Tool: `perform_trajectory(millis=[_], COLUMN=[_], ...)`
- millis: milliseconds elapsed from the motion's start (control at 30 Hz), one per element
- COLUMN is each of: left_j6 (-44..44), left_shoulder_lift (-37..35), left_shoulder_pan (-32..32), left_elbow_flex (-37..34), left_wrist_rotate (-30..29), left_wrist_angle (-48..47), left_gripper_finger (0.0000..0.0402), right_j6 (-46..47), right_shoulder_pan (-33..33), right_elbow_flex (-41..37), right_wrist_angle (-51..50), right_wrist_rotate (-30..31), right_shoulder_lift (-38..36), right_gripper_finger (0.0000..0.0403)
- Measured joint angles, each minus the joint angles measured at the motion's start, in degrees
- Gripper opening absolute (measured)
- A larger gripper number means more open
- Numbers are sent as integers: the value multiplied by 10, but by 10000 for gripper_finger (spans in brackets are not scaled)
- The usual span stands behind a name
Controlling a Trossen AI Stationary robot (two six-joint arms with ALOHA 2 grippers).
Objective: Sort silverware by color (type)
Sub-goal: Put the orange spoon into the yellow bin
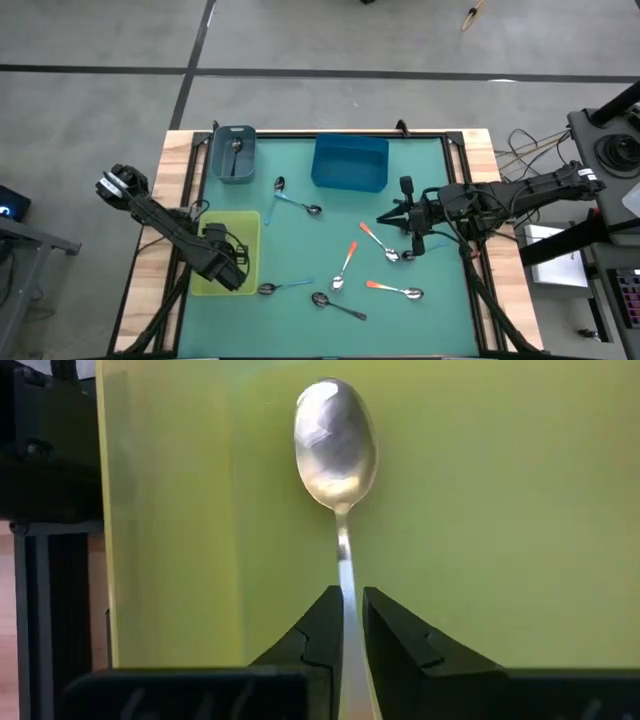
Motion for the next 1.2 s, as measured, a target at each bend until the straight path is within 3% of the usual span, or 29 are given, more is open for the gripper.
perform_trajectory(millis=[333,533,733,1033,1200], left_j6=[0,47,120,232,282], left_shoulder_lift=[0,0,-1,12,35], left_shoulder_pan=[0,0,4,30,46], left_elbow_flex=[1,45,83,78,70], left_wrist_rotate=[14,11,-9,-23,15], left_wrist_angle=[0,0,6,73,84], left_gripper_finger=[91,100,83,40,5], right_j6=[0,0,0,-5,-5], right_shoulder_pan=[0,0,0,0,0], right_elbow_flex=[0,0,0,0,0], right_wrist_angle=[0,0,0,0,0], right_wrist_rotate=[0,0,0,0,0], right_shoulder_lift=[0,0,0,0,0], right_gripper_finger=[13,13,13,13,13])
